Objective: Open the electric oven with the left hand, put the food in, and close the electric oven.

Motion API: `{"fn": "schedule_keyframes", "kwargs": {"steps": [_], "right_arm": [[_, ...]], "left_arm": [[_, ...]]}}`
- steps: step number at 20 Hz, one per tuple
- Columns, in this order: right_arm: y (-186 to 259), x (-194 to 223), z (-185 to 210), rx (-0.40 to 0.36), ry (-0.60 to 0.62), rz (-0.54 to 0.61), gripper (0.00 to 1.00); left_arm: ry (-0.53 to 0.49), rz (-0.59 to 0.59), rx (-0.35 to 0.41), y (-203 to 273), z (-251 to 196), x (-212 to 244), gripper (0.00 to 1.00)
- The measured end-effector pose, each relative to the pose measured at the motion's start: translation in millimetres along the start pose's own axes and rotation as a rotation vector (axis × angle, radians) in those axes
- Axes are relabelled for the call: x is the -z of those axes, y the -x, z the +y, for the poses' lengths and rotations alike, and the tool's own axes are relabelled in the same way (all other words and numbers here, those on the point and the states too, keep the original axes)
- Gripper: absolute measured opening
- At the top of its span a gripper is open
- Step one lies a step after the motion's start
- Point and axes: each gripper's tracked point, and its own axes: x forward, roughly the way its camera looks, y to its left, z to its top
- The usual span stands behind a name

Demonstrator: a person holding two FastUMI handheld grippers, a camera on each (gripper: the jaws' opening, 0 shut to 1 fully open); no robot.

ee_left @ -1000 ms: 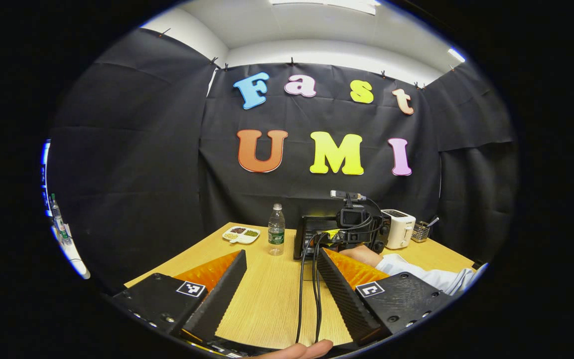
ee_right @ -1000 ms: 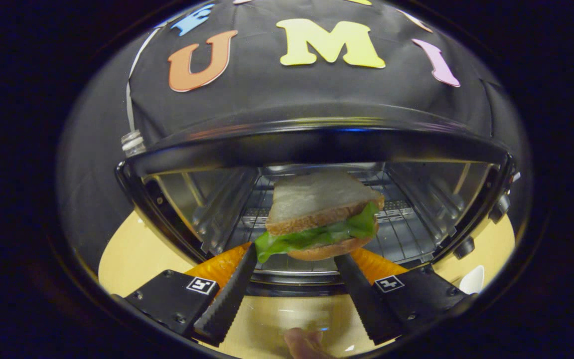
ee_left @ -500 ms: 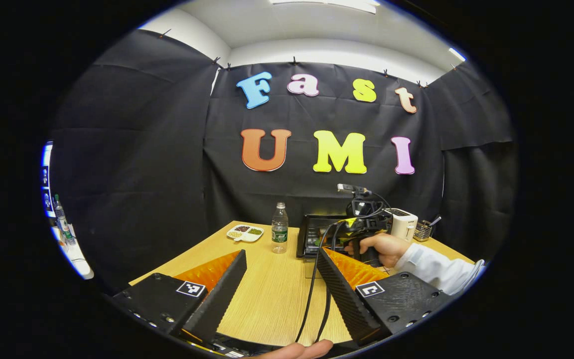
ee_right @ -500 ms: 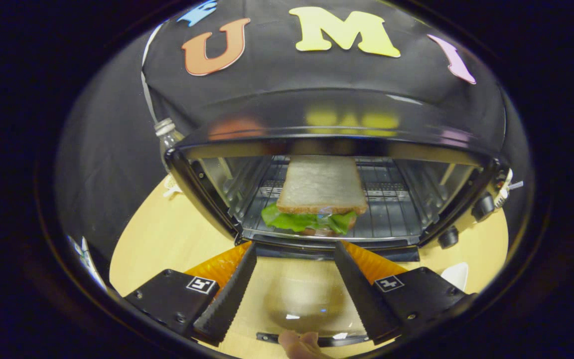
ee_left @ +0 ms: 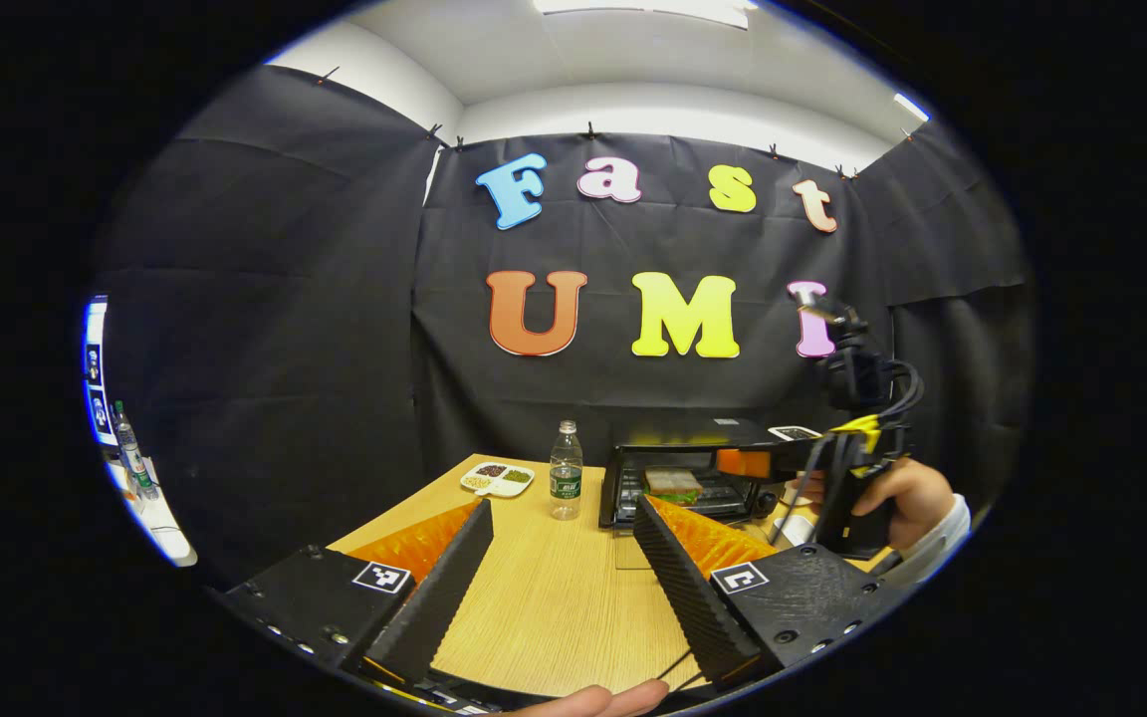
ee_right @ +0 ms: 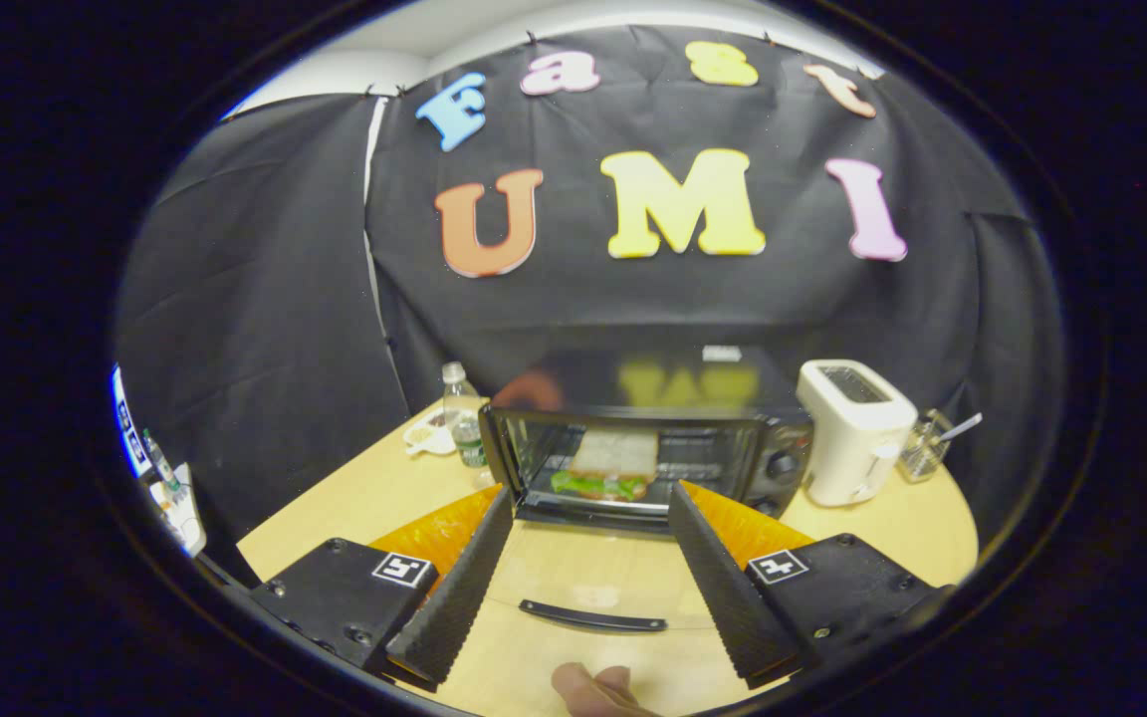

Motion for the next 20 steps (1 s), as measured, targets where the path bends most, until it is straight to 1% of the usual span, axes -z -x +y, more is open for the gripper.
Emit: {"fn": "schedule_keyframes", "kwargs": {"steps": [1, 2, 3, 6, 7, 8, 9, 10, 11, 12, 14, 17, 19, 20], "right_arm": [[20, -12, -6, 0.01, 0.007, -0.046, 1.0], [39, -21, -12, 0.022, 0.008, -0.086, 0.9], [58, -31, -19, 0.034, 0.012, -0.122, 0.89], [119, -74, -48, 0.098, 0.003, -0.277, 0.89], [136, -83, -54, 0.107, 0.006, -0.314, 1.0], [151, -83, -62, 0.12, 0.017, -0.331, 1.0], [166, -84, -71, 0.136, 0.018, -0.345, 0.89], [180, -85, -81, 0.151, 0.012, -0.358, 1.0], [190, -83, -91, 0.161, 0.004, -0.363, 0.89], [195, -81, -101, 0.171, -0.003, -0.368, 1.0], [202, -79, -121, 0.176, -0.018, -0.384, 0.89], [215, -79, -152, 0.2, -0.058, -0.416, 0.89], [224, -75, -171, 0.233, -0.062, -0.413, 0.89], [226, -75, -182, 0.254, -0.056, -0.416, 1.0]], "left_arm": [[0.008, 0.005, 0.007, -4, -3, 0, 0.94], [0.015, 0.011, 0.016, -9, -7, 0, 0.94], [0.019, 0.019, 0.026, -10, -10, 0, 0.94], [0.013, 0.047, 0.056, -23, -25, 7, 0.94], [0.015, 0.054, 0.059, -27, -28, 8, 0.94], [0.022, 0.067, 0.069, -31, -34, 12, 0.93], [0.031, 0.084, 0.084, -35, -43, 18, 0.93], [0.036, 0.094, 0.102, -41, -54, 22, 0.93], [0.037, 0.099, 0.11, -48, -61, 27, 0.93], [0.036, 0.104, 0.116, -55, -67, 33, 0.93], [0.038, 0.134, 0.123, -67, -83, 50, 0.93], [0.03, 0.201, 0.164, -84, -112, 84, 0.93], [0.014, 0.247, 0.167, -97, -123, 107, 0.93], [0.011, 0.27, 0.167, -104, -130, 118, 0.93]]}}
